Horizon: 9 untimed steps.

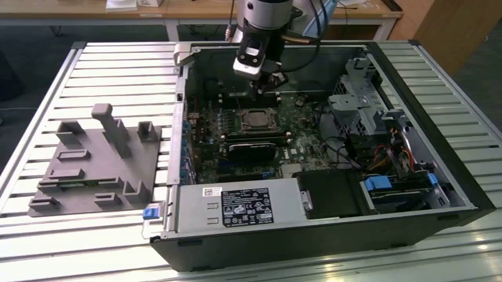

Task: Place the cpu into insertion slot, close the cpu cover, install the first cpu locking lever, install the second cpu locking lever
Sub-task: 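Install the first cpu locking lever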

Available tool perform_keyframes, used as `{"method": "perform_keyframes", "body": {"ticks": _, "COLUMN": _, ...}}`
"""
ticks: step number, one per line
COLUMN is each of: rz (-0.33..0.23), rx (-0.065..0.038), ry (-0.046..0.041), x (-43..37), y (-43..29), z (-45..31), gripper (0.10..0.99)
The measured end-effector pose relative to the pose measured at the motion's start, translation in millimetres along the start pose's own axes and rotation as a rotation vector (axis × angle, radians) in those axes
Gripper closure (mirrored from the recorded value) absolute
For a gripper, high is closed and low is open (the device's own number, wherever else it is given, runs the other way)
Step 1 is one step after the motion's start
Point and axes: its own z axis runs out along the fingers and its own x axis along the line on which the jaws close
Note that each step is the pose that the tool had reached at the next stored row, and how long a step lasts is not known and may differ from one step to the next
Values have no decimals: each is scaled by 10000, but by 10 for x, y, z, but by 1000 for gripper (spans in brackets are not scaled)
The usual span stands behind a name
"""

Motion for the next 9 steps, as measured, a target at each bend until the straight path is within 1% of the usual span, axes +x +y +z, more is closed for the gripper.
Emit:
{"method": "perform_keyframes", "body": {"ticks": 6, "rz": -621, "rx": 22, "ry": 10, "x": 7, "y": -10, "z": 1, "gripper": 980}}
{"method": "perform_keyframes", "body": {"ticks": 9, "rz": -1113, "rx": 40, "ry": 18, "x": 9, "y": -13, "z": 1, "gripper": 980}}
